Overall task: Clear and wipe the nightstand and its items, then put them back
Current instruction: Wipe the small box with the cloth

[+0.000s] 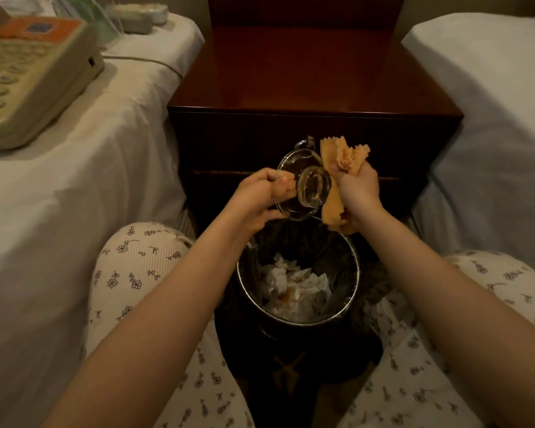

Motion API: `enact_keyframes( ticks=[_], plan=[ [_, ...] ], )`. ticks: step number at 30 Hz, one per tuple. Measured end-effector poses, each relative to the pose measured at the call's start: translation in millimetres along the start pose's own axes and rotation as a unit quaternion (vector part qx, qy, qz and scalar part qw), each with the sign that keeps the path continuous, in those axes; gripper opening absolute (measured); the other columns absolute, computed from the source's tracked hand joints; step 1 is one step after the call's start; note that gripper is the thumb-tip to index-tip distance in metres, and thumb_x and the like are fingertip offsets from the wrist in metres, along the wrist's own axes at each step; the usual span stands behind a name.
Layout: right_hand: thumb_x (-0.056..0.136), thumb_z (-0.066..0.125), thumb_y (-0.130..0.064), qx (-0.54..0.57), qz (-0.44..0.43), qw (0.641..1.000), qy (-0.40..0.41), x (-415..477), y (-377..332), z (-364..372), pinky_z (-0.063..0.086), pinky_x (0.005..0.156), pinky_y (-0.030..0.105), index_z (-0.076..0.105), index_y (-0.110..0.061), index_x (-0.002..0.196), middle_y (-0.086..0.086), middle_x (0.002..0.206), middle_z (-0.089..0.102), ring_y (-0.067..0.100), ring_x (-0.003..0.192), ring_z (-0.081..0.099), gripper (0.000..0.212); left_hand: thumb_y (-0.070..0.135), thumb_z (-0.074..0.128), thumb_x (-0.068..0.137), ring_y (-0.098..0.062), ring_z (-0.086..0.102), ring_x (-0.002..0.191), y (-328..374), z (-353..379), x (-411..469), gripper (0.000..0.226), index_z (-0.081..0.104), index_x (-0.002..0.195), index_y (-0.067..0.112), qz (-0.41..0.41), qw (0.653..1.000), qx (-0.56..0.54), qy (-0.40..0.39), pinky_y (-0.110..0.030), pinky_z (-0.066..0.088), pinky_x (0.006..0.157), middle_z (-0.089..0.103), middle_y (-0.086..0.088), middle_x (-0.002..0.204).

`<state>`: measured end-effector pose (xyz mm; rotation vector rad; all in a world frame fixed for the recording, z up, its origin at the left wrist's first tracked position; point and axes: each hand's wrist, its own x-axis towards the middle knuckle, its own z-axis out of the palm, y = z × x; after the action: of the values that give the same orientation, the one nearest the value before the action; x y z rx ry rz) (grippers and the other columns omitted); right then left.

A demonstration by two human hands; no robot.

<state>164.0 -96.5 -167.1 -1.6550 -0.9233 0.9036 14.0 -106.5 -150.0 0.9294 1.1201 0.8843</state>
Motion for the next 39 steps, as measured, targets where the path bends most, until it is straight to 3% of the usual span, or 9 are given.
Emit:
enact_keyframes(
  ticks=[5, 8, 12, 18, 20, 25, 31, 36, 39],
  plan=[
    [0.097, 0.047, -0.026, 0.007, -0.01, 1.0, 0.02, -9.4, 6.0, 7.1, 0.041, 0.086, 0.03, 0.05, -0.02, 0.13, -0.006, 0.106, 0.053, 0.011, 0.098, 0.05, 0.034, 0.005, 0.042, 0.097, -0.011, 0.058, 0.081, 1.3, 3.1, -1.8, 0.019, 0.055, 0.086, 0.014, -0.034, 0.993, -0.111, 0.012, -0.047, 0.049, 0.075, 0.058, 0.0, 0.087],
    [0.097, 0.044, -0.023, -0.031, 0.027, 0.999, -0.005, -17.1, 15.8, 15.8, 0.043, 0.094, 0.036, 0.051, -0.018, 0.128, 0.0, 0.114, 0.056, 0.017, 0.104, 0.052, 0.032, -0.001, 0.041, 0.095, -0.013, 0.058, 0.081, 0.3, 4.1, -3.5, 0.021, 0.052, 0.081, 0.01, -0.059, 0.984, -0.165, 0.03, -0.046, 0.048, 0.062, 0.057, -0.003, 0.085],
    [0.096, 0.043, -0.018, -0.039, 0.093, 0.995, 0.002, -25.7, 26.7, 25.9, 0.042, 0.098, 0.041, 0.053, -0.014, 0.124, 0.008, 0.119, 0.059, 0.028, 0.113, 0.054, 0.03, -0.004, 0.039, 0.094, -0.014, 0.056, 0.076, -5.3, 3.7, -4.8, 0.025, 0.047, 0.075, 0.011, -0.079, 0.985, -0.138, 0.064, -0.043, 0.049, 0.062, 0.054, -0.004, 0.08],
    [0.095, 0.049, -0.016, 0.024, 0.065, 0.996, -0.048, -55.9, 36.8, 31.7, 0.034, 0.091, 0.031, 0.046, -0.016, 0.134, 0.0, 0.122, 0.053, 0.019, 0.117, 0.048, 0.04, -0.004, 0.037, 0.096, -0.015, 0.056, 0.076, -12.9, 4.1, 4.7, 0.015, 0.05, 0.094, 0.004, -0.082, 0.981, -0.141, 0.105, -0.056, 0.045, 0.086, 0.052, -0.003, 0.082],
    [0.095, 0.049, -0.016, 0.02, 0.032, 0.996, -0.084, -66.0, 39.0, 33.7, 0.037, 0.085, 0.026, 0.049, -0.019, 0.131, -0.007, 0.11, 0.053, 0.013, 0.107, 0.05, 0.036, 0.001, 0.037, 0.096, -0.015, 0.057, 0.077, -19.3, 3.5, 9.7, 0.02, 0.052, 0.108, 0.008, -0.091, 0.981, -0.124, 0.118, -0.049, 0.049, 0.077, 0.054, -0.001, 0.08],
    [0.086, 0.056, -0.009, -0.095, -0.141, 0.98, -0.102, -69.1, 30.1, 36.6, 0.046, 0.071, 0.018, 0.058, -0.021, 0.107, -0.009, 0.088, 0.06, 0.007, 0.084, 0.058, 0.024, 0.003, 0.038, 0.091, -0.016, 0.044, 0.061, -28.2, 8.0, 5.6, 0.029, 0.049, 0.065, 0.013, -0.108, 0.984, -0.09, 0.112, -0.027, 0.041, 0.057, 0.047, -0.002, 0.063],
    [0.083, 0.052, -0.008, -0.208, -0.179, 0.962, -0.01, -46.6, 20.0, 28.2, 0.038, 0.067, 0.029, 0.056, -0.01, 0.091, 0.003, 0.094, 0.049, 0.019, 0.082, 0.051, 0.009, -0.002, 0.037, 0.09, -0.016, 0.051, 0.074, -30.3, 16.2, 1.4, 0.027, 0.05, 0.073, 0.015, -0.077, 0.994, -0.062, 0.041, -0.029, 0.048, 0.07, 0.054, -0.002, 0.078],
    [0.083, 0.054, -0.009, -0.221, -0.2, 0.954, -0.021, -42.5, 20.1, 27.9, 0.034, 0.062, 0.025, 0.057, -0.01, 0.088, 0.003, 0.091, 0.048, 0.019, 0.082, 0.051, 0.006, -0.001, 0.034, 0.091, -0.013, 0.049, 0.071, -30.2, 18.4, -0.7, 0.029, 0.05, 0.074, 0.017, -0.06, 0.997, -0.053, 0.021, -0.026, 0.046, 0.066, 0.052, -0.001, 0.075],
    [0.083, 0.057, -0.009, -0.192, -0.219, 0.955, -0.054, -43.0, 18.0, 24.7, 0.038, 0.067, 0.026, 0.06, -0.009, 0.089, 0.004, 0.092, 0.05, 0.018, 0.082, 0.053, 0.007, 0.016, 0.035, 0.095, -0.014, 0.053, 0.073, -28.6, 17.4, 2.4, 0.023, 0.055, 0.083, 0.016, -0.071, 0.994, -0.078, 0.03, -0.027, 0.047, 0.065, 0.056, -0.002, 0.078]
  ],
)
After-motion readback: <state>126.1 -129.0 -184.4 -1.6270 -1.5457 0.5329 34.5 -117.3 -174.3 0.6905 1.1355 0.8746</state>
